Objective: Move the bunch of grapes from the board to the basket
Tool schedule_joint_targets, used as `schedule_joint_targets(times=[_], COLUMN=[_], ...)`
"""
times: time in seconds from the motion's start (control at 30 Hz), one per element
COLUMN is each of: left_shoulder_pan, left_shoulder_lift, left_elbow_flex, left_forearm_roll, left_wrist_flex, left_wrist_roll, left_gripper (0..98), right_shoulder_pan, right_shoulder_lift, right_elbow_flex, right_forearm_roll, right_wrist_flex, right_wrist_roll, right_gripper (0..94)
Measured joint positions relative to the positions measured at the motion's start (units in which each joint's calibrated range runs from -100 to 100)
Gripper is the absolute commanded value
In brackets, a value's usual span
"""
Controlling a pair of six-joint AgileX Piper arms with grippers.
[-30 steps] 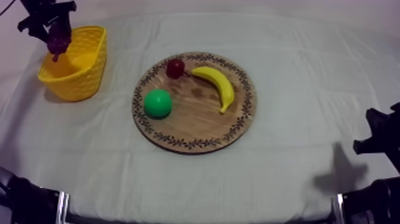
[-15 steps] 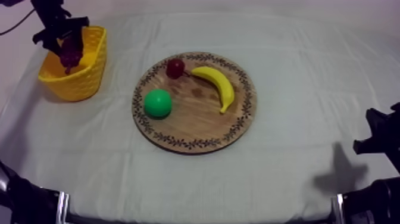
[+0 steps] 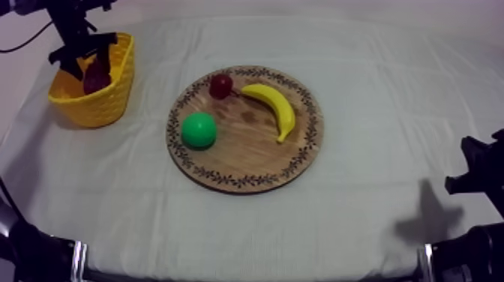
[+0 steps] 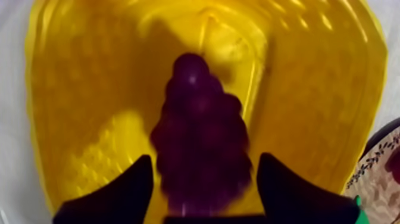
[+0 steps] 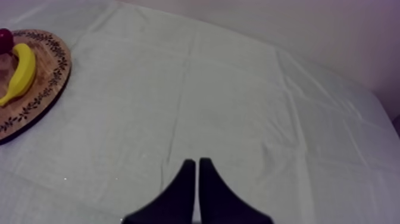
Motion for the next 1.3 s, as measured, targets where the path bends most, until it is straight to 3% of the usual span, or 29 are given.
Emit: schedule_joint_targets(times=[0.17,0.43,0.9,1.3], left_shoulder_pan=[-0.2,-0.5,-0.1,-1.3], left_shoulder_lift=[0.2,-1.4,-15.4,-33.8], left_elbow_flex=[-0.3,0.2,7.7,24.6], left_forearm_roll=[0.00,0.00,1.73,3.37], left_wrist_flex=[0.1,-0.3,-3.1,-10.8], left_wrist_roll=[-0.4,-0.8,-2.0,-4.0], left_gripper=[90.5,90.3,58.8,19.1], right_shoulder_pan=[0.0,0.0,0.0,0.0], right_shoulder_lift=[0.0,0.0,0.0,0.0], right_elbow_flex=[0.0,0.0,0.0,0.0], right_forearm_roll=[0.0,0.0,0.0,0.0], right_wrist_flex=[0.0,0.0,0.0,0.0], right_wrist_roll=[0.0,0.0,0.0,0.0], right_gripper=[0.3,0.3,0.3,0.3])
